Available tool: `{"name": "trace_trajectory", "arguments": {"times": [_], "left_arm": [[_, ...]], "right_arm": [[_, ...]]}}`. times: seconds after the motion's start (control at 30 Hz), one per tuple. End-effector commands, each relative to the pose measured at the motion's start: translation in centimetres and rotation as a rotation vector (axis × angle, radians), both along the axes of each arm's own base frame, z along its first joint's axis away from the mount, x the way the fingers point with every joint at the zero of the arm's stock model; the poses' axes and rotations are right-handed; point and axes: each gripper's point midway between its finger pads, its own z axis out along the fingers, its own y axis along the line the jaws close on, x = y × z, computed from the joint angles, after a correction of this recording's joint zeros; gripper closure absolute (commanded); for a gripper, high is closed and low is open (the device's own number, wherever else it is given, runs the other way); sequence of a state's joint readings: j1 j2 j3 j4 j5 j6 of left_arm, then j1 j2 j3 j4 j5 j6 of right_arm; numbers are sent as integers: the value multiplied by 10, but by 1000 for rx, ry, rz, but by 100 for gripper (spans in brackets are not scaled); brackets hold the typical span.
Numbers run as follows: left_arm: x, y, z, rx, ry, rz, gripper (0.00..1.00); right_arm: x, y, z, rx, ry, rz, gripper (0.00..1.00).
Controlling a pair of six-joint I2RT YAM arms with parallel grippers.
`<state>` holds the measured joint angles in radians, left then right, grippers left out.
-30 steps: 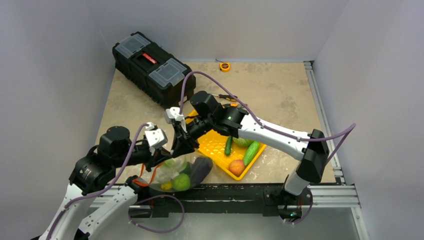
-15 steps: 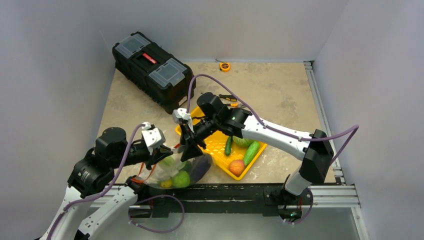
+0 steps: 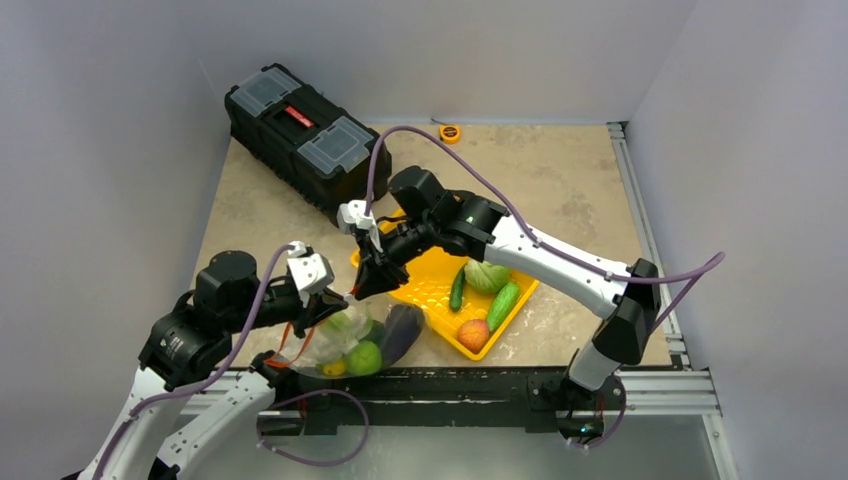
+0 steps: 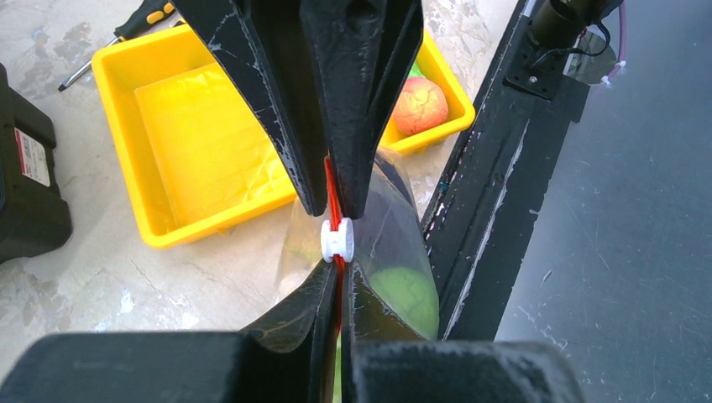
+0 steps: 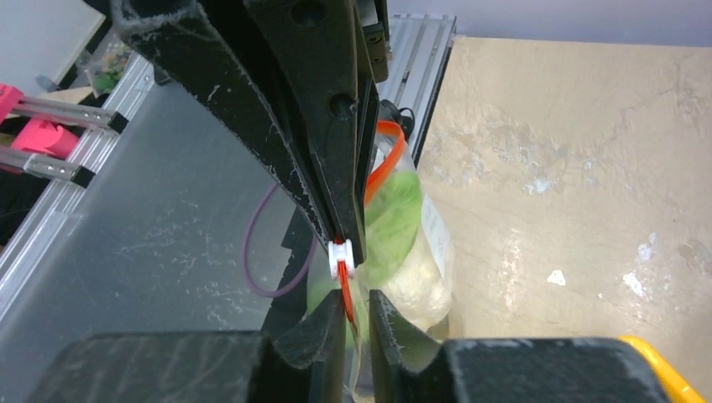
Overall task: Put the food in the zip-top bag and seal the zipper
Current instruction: Zip the zipper food storage bag at the center of the board.
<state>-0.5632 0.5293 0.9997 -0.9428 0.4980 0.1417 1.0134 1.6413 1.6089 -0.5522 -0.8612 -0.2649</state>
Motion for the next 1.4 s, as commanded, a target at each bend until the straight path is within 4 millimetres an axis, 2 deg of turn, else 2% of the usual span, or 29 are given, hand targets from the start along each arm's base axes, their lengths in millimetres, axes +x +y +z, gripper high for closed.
{"name": "trace_trajectory", "arguments": {"times": [0.0,0.13,0.3,0.47,0.57,0.6,0.63,0.67,0.73,0.8,0.9,1.0,1.37], "left_arm": [[4,-7,18,-42,-58,-26,100],[4,-7,17,-41,-54,-27,100],[4,-8,17,-40,-48,-27,100],[6,-9,19,-44,-41,-24,100],[7,-11,20,-46,-31,-24,100],[7,-11,20,-46,-27,-22,100],[8,-11,20,-46,-22,-20,100],[9,-11,19,-45,-18,-13,100],[9,-11,20,-49,-13,-7,89],[8,-11,21,-61,-13,-4,74],[9,-13,24,-91,-22,3,64],[11,-15,31,-129,-45,8,61],[26,-20,37,-141,-54,46,63]], "right_arm": [[9,1,2,-24,-48,-20,88],[8,0,4,-16,-53,-23,88],[6,2,4,-14,-49,-14,80],[1,5,4,-10,-44,4,80],[-1,7,5,-6,-47,11,85],[-1,8,5,-4,-48,11,89],[0,8,5,-2,-51,9,99],[1,8,4,-4,-53,-1,100],[3,8,1,-12,-47,-19,100],[6,9,0,-4,-38,-54,100],[12,9,0,19,-45,-117,100],[11,7,6,50,-48,-135,100],[9,6,11,62,-39,-136,100]]}}
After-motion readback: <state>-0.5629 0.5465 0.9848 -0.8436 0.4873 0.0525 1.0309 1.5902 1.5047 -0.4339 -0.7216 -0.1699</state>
